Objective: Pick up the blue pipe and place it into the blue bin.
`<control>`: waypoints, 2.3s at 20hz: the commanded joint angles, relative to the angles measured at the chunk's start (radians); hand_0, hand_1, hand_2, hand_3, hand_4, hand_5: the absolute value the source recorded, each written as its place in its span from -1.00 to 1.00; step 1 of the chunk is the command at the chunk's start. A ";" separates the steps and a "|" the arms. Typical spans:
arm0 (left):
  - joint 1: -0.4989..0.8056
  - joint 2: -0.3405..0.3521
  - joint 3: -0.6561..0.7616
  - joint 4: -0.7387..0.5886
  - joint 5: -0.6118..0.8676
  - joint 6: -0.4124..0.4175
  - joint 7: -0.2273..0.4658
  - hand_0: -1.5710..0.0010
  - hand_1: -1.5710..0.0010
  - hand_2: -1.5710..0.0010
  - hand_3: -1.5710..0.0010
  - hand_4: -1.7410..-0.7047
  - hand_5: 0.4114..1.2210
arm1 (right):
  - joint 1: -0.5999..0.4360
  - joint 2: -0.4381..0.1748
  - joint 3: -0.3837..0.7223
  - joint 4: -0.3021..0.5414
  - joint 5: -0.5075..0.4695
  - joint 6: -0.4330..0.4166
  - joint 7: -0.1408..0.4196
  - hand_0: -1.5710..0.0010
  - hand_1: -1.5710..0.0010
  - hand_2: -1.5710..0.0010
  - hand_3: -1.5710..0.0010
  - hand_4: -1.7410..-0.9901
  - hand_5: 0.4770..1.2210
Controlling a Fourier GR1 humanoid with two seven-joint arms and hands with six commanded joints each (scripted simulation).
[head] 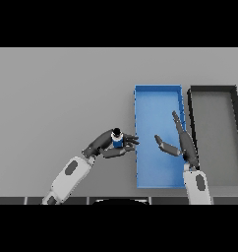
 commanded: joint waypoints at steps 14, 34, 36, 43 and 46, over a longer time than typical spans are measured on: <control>0.025 -0.041 0.022 0.009 -0.058 -0.046 0.013 -1.00 -1.00 -1.00 -1.00 -0.49 1.00 | 0.052 -0.027 -0.015 -0.228 -0.161 0.084 -0.052 1.00 0.99 0.97 1.00 0.52 -0.68; 0.042 -0.082 0.075 -0.017 -0.121 -0.132 0.043 -1.00 -1.00 -1.00 -1.00 -0.48 1.00 | -0.370 -0.141 0.251 -0.368 -0.396 0.384 0.445 1.00 1.00 1.00 1.00 0.44 -0.90; 0.036 -0.094 0.090 -0.005 -0.103 -0.154 0.047 -1.00 -1.00 -1.00 -1.00 -0.49 1.00 | -0.417 -0.112 0.271 -0.323 -0.400 0.400 0.463 1.00 1.00 1.00 1.00 0.46 -0.90; 0.042 -0.119 0.110 0.017 -0.123 -0.185 0.041 -1.00 -1.00 -1.00 -1.00 -0.56 1.00 | -0.539 -0.025 0.304 -0.185 -0.397 0.430 0.485 0.79 0.69 0.68 0.82 0.29 -0.89; 0.052 -0.124 0.118 0.004 -0.117 -0.187 0.073 -1.00 -1.00 -0.96 -0.48 -0.78 1.00 | -0.553 -0.026 0.310 -0.172 -0.394 0.450 0.474 -0.04 -0.07 -0.07 0.16 -0.21 -0.86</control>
